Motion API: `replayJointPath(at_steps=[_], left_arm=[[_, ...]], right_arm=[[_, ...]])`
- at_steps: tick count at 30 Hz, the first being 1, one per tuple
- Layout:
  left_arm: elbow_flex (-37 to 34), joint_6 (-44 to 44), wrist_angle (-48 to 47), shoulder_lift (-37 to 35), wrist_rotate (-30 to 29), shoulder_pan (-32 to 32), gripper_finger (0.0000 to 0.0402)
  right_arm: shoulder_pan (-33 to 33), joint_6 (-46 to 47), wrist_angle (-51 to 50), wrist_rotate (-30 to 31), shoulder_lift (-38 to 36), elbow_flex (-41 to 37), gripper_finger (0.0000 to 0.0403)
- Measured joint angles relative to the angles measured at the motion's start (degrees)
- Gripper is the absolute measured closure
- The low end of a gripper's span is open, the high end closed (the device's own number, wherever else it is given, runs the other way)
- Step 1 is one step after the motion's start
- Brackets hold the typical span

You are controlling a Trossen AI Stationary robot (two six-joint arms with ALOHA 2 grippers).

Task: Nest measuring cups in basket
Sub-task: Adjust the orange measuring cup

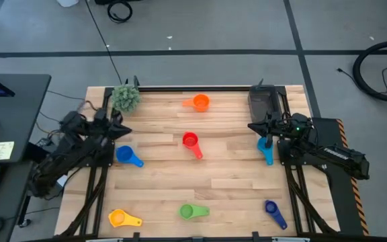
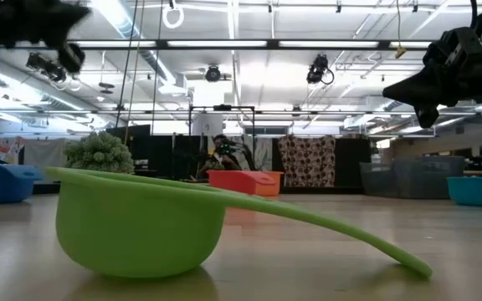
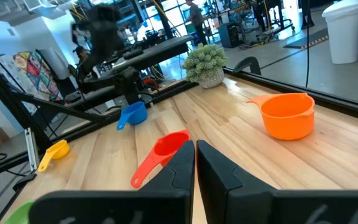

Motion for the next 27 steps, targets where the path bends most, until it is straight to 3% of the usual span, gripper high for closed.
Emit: replayJointPath(at_steps=[5,9,15,21,27], left_arm=[[14.96,3.93,-13.09,9.83,-3.07,0.22,0.0395],[27.36,15.45,-27.65,20.34,-4.23,0.19,0.0395],[45.17,29.03,-45.98,37.25,-19.42,0.13,0.0395],[60.46,32.25,-51.30,53.33,-27.48,-0.61,0.0396],[76.19,34.61,-54.81,69.97,-32.27,-6.66,0.0396]], right_arm=[[-0.02,0.00,0.00,0.00,0.00,0.00,0.0381],[-0.01,0.00,0.00,0.00,0.02,-0.01,0.0381],[-0.01,0.00,-0.01,0.00,0.00,-0.02,0.0381],[0.00,0.00,-0.02,0.00,0.00,0.00,0.0381],[-0.02,0.00,-0.02,0.00,0.01,0.00,0.0381]])
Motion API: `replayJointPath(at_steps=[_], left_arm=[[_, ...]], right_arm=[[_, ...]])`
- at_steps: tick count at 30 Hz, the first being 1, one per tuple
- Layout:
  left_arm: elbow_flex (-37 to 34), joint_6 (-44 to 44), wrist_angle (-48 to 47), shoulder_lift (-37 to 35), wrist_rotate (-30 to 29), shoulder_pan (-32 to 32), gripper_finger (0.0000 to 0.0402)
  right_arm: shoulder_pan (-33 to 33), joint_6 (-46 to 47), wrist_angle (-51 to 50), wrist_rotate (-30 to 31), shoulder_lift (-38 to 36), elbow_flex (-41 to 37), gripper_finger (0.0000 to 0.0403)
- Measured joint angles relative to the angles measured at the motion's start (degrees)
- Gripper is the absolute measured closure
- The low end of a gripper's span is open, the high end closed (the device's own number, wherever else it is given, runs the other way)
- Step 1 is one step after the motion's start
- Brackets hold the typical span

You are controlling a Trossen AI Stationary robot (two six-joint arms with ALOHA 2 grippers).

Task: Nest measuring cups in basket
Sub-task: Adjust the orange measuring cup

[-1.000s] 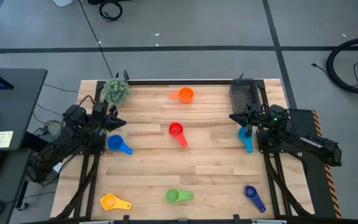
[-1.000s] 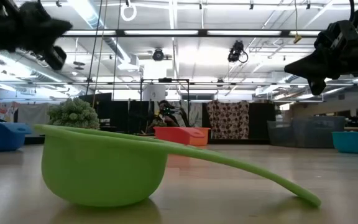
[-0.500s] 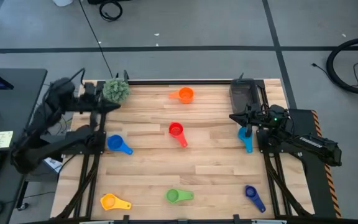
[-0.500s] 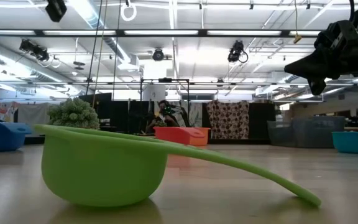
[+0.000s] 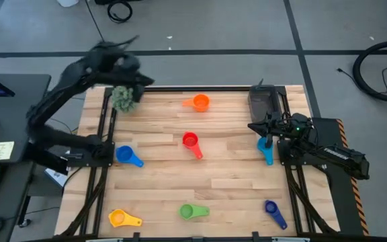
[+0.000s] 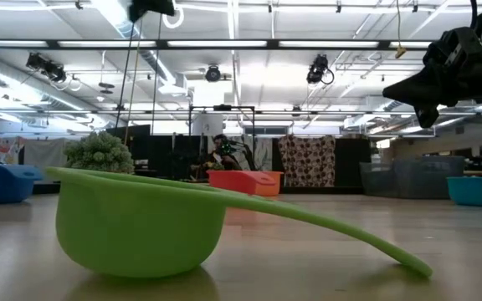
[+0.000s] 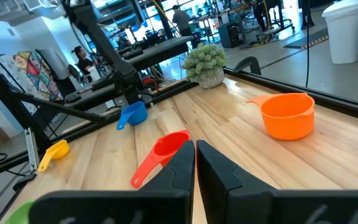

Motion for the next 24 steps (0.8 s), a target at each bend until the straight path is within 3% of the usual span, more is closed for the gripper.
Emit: replayJointPath(at_steps=[10,17,24], left_arm=[[18.68,10.12,-3.82,21.88,-7.11,-10.53,0.0375],[20.42,13.49,-4.04,29.24,-11.16,-11.91,0.0327],[20.46,19.05,-3.79,35.60,-11.58,-11.53,0.0288]], right_arm=[[0.01,0.00,0.01,0.00,-0.01,-0.01,0.0381],[0.00,0.00,0.01,0.00,0.00,0.00,0.0381],[0.00,0.00,0.00,0.00,-0.01,0.00,0.0381]])
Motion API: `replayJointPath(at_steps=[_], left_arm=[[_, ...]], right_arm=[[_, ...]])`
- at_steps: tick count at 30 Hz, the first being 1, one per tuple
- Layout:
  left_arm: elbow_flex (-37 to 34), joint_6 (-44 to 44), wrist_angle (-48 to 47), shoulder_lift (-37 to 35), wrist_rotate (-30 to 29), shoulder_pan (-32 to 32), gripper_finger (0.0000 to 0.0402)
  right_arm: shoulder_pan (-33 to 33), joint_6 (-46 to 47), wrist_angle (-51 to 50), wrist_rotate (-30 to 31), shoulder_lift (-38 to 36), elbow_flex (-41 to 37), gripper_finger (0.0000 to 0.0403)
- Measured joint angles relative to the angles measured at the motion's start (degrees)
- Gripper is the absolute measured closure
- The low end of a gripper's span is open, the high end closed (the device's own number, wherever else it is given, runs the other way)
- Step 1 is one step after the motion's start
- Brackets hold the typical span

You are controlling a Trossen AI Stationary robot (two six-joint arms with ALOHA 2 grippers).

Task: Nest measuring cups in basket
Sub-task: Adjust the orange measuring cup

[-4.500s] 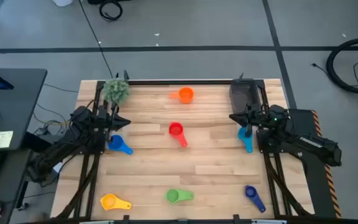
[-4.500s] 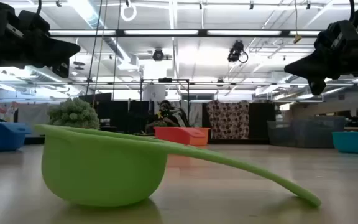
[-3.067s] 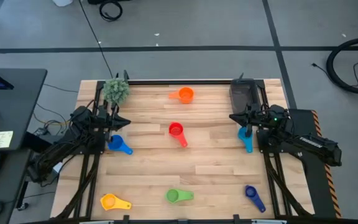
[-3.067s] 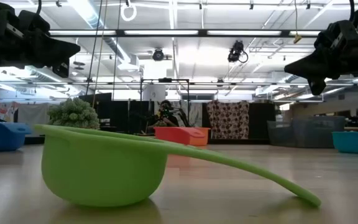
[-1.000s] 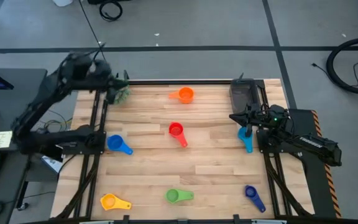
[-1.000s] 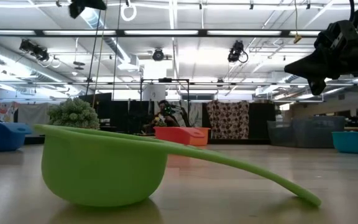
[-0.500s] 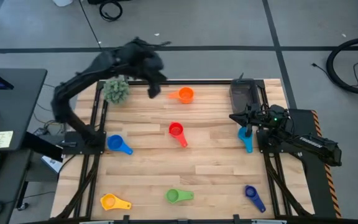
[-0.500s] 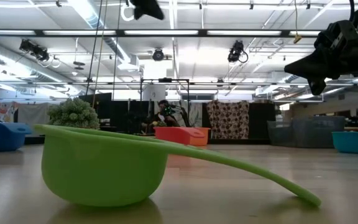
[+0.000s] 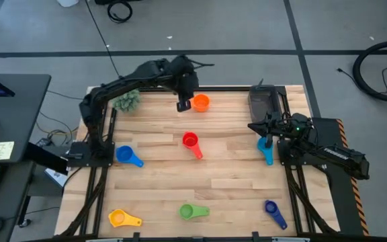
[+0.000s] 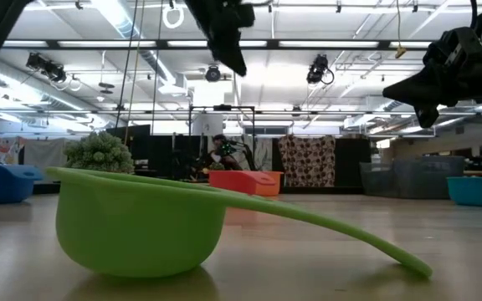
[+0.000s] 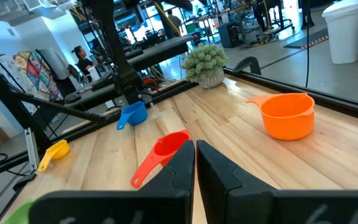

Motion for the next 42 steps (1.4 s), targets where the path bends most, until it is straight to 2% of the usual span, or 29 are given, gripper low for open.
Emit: replayJointPath(at_steps=[15,22,30,42], left_arm=[[0.02,11.06,3.13,13.05,0.41,1.05,0.0284],[0.01,12.77,3.09,17.81,0.45,1.05,0.0284],[-0.02,12.91,8.01,20.71,0.17,1.16,0.0284],[-0.14,9.78,6.89,23.46,0.24,2.73,0.0284]], right_arm=[[0.02,0.00,0.02,0.00,0.00,-0.01,0.0381],[0.00,0.00,0.01,0.00,0.01,0.00,0.0381],[0.00,0.00,0.02,0.00,0.02,0.00,0.0381],[0.01,0.00,0.02,0.00,0.00,-0.01,0.0381]])
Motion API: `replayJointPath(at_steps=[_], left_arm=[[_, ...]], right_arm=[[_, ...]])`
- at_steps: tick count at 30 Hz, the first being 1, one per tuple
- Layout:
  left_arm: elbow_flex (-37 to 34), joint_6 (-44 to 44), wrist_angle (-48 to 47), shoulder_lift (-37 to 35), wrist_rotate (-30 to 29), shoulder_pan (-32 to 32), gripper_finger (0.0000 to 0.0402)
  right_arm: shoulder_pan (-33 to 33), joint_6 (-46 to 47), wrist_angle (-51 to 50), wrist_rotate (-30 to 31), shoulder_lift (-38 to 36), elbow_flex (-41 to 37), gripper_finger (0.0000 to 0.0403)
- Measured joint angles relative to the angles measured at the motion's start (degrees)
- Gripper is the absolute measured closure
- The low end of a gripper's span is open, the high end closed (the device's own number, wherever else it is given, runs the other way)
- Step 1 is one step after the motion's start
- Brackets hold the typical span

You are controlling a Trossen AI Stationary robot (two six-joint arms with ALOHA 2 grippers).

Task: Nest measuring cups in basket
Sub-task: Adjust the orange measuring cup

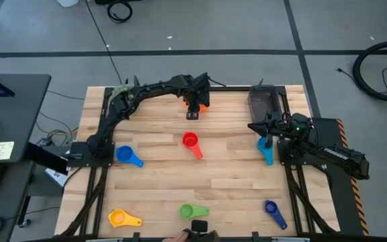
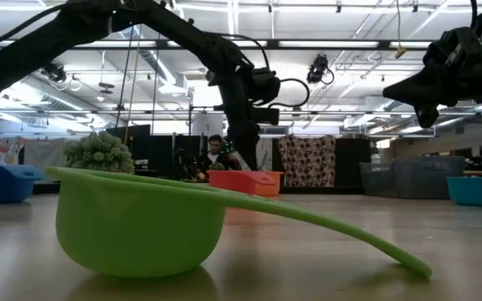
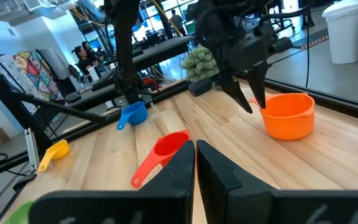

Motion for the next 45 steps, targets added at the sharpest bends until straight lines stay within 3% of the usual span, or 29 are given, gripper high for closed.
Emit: replayJointPath(at_steps=[6,20,26,29,45], left_arm=[[-0.13,1.15,4.51,0.63,-0.44,0.53,0.0285],[-1.45,1.25,4.56,1.60,0.85,1.61,0.0287],[-1.43,-0.94,3.47,1.60,0.96,2.75,0.0349],[-1.29,-3.54,1.85,1.41,0.77,3.45,0.0383],[-1.21,-14.68,-21.27,1.14,5.39,2.82,0.0383]], right_arm=[[0.01,0.00,0.08,0.00,0.00,0.01,0.0381],[0.01,0.00,0.35,0.00,0.00,0.01,0.0381],[0.00,0.00,0.39,0.01,0.00,0.01,0.0381],[0.01,0.00,0.39,0.00,0.00,-0.01,0.0381],[0.01,0.00,0.39,0.00,0.00,0.01,0.0381]])
